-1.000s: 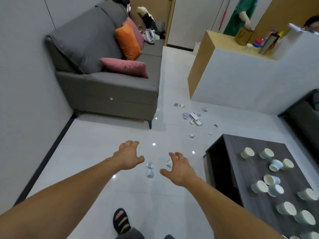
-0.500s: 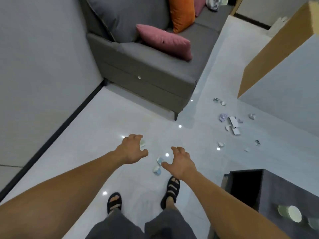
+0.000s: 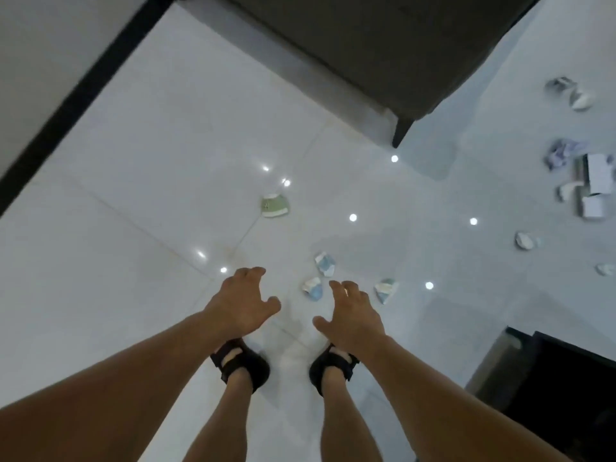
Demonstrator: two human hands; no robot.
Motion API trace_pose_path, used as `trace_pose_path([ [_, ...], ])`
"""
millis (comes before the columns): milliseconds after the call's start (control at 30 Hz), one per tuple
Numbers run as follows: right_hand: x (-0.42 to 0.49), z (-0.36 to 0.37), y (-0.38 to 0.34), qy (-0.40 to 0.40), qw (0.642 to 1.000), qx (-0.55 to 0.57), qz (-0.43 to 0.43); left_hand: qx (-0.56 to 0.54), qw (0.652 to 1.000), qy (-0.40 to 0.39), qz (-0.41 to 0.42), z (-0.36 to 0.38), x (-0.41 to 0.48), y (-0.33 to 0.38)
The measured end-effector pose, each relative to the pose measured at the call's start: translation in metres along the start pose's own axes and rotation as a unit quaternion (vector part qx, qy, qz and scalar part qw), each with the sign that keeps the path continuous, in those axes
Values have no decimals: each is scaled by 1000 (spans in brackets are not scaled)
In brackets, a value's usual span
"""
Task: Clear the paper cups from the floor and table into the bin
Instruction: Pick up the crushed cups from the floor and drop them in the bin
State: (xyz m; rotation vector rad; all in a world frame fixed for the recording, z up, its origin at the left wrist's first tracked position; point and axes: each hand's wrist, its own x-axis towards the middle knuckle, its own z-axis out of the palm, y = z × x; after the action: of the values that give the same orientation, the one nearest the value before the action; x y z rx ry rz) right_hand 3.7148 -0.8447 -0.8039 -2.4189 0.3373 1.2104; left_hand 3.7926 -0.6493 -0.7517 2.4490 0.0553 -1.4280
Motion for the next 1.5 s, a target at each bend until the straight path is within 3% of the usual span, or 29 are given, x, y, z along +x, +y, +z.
trace_pose_path([
  [267, 161, 139, 45, 11, 999, -47, -25, 5, 1000, -3, 10, 113, 175, -58],
  [500, 225, 207, 54, 63, 991, -114, -42, -30, 999, -29, 18, 185, 226, -98],
  [600, 234, 215, 55, 84, 992, -81, -52, -38, 999, -23, 28, 191, 229, -106],
  [733, 221, 206, 49, 74, 988, 43, -129, -97, 995, -25, 17, 175, 229, -99],
  [833, 198, 187, 33, 131, 959, 131, -215, -190, 981, -38, 8, 153, 221, -77],
  [933, 182, 167, 18, 183, 922, 199, -277, -246, 965, -67, 55, 134, 212, -57],
  [1100, 191, 144, 21, 189, 923, 150, -301, -210, 976, -30, 46, 126, 215, -52],
  [1167, 208, 137, 37, 171, 943, 71, -276, -193, 981, 2, 33, 129, 221, -65],
  [1233, 231, 131, 54, 160, 967, -39, -196, -181, 983, 22, 22, 134, 227, -80],
  [1333, 258, 137, 68, 137, 975, -149, -92, -152, 988, 27, -3, 144, 235, -102],
  [1500, 267, 164, 68, 125, 989, -56, -50, -137, 990, 32, -3, 160, 242, -124],
])
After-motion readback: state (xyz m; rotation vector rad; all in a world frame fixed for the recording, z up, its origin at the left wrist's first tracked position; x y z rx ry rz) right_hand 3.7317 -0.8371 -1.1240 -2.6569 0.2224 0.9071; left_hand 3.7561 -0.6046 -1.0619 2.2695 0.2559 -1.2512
